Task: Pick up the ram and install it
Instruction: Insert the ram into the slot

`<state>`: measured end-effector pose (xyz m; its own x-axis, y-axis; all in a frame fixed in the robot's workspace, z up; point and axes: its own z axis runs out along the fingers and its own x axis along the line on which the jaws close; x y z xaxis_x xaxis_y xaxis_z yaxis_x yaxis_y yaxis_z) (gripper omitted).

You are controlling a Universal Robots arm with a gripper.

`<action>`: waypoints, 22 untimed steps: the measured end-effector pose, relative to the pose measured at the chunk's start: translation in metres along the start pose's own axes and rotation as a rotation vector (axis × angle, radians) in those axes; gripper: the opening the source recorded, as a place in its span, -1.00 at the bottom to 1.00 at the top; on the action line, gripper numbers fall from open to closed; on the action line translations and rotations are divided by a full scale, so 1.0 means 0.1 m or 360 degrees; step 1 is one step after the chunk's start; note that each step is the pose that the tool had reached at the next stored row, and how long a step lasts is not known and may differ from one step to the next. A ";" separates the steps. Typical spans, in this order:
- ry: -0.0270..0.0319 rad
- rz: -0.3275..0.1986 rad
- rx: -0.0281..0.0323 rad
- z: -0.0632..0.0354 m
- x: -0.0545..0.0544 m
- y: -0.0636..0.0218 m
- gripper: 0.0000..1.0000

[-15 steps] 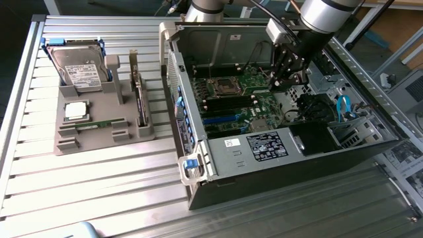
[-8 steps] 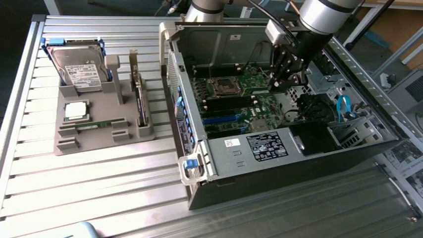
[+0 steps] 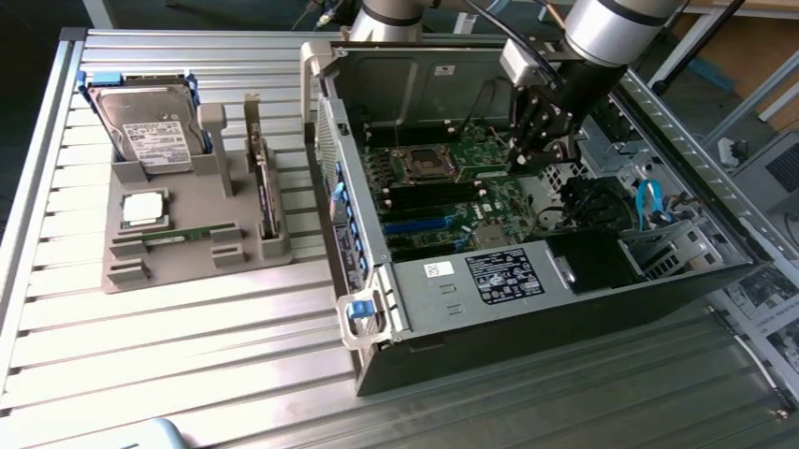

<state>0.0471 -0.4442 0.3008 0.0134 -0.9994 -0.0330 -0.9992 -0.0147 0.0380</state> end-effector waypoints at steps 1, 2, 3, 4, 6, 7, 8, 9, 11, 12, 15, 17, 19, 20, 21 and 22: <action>-0.00001 0.0000 0.00000 0.002 0.00 0.000 -0.76; -0.00001 0.0000 0.00000 0.003 0.00 0.001 -0.76; -0.00001 0.0000 0.00000 0.006 0.00 0.001 -0.76; -0.00001 0.0000 0.00000 0.007 0.00 0.002 -0.76; -0.00001 0.0000 0.00000 0.012 0.00 0.002 -0.76; -0.00001 0.0000 0.00000 0.014 0.00 0.003 -0.76; -0.00001 0.0000 0.00000 0.016 0.00 0.003 -0.76; -0.00001 0.0000 0.00000 0.018 0.00 0.004 -0.76; -0.00001 0.0000 0.00001 0.021 0.00 0.004 -0.76; -0.00001 0.0000 0.00000 0.023 0.00 0.004 -0.76; -0.00003 0.0000 0.00001 0.032 0.00 0.005 -0.76; -0.00001 0.0000 0.00000 0.039 0.00 0.004 -0.76; -0.00001 0.0000 0.00000 0.043 0.00 0.004 -0.76; 0.00000 0.0000 0.00000 0.046 0.00 0.004 -0.76; -0.00001 0.0000 0.00000 0.048 0.00 0.004 -0.76; -0.00001 0.0000 0.00000 0.051 0.00 0.004 -0.76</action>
<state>0.0465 -0.4442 0.2958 0.0134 -0.9994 -0.0331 -0.9992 -0.0147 0.0380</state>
